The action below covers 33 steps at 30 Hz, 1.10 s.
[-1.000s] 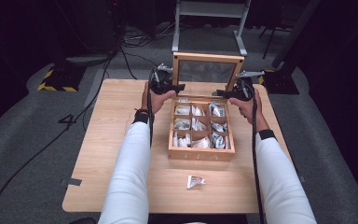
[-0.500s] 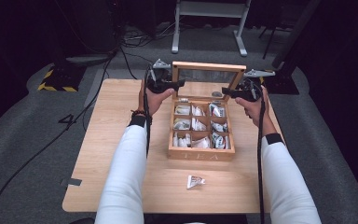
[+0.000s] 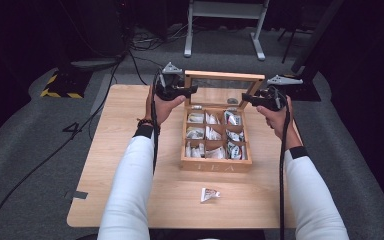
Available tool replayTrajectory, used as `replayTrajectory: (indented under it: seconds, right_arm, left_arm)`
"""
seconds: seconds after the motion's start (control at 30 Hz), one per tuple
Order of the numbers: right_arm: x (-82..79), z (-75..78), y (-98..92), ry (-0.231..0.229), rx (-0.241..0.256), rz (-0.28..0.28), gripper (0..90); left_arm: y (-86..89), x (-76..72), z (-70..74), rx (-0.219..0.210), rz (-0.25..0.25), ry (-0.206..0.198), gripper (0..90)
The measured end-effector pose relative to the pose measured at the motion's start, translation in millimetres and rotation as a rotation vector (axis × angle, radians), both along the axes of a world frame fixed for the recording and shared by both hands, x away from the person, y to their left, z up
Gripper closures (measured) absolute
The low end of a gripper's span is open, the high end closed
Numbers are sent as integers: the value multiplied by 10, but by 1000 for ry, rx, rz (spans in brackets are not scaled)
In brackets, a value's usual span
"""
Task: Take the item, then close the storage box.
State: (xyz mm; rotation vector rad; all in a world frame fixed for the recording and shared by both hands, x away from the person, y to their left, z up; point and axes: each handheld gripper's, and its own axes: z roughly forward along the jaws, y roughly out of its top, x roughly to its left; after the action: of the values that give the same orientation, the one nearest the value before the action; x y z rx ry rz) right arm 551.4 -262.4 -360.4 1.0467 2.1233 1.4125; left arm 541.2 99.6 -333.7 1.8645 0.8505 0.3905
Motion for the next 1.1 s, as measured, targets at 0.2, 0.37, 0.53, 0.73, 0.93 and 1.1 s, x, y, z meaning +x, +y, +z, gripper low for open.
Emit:
replayTrajectory:
  seconds: [0.2, 0.37, 0.53, 0.73, 0.93, 1.1]
  right_arm:
    - [-71, 36, 17, -13, -48, 6, 529]
    - [-148, 87, 15, -11, -46, -24, 538]
    - [-247, 184, -28, -34, -34, -23, 571]
    - [-343, 208, -35, -41, -51, -19, 568]
    - [-438, 214, -42, -55, -53, -12, 559]
    - [-481, 212, -36, -53, -68, -11, 547]
  left_arm:
    - [-3, -76, 12, 19, -4, -7, 507]
    - [-10, -132, 68, 29, 2, -20, 507]
    - [-19, -186, 99, 36, 15, -19, 506]
    - [-37, -289, 105, 64, 19, -17, 498]
    - [-45, -379, 127, 96, 11, -25, 498]
    - [-40, -421, 99, 91, 6, -28, 496]
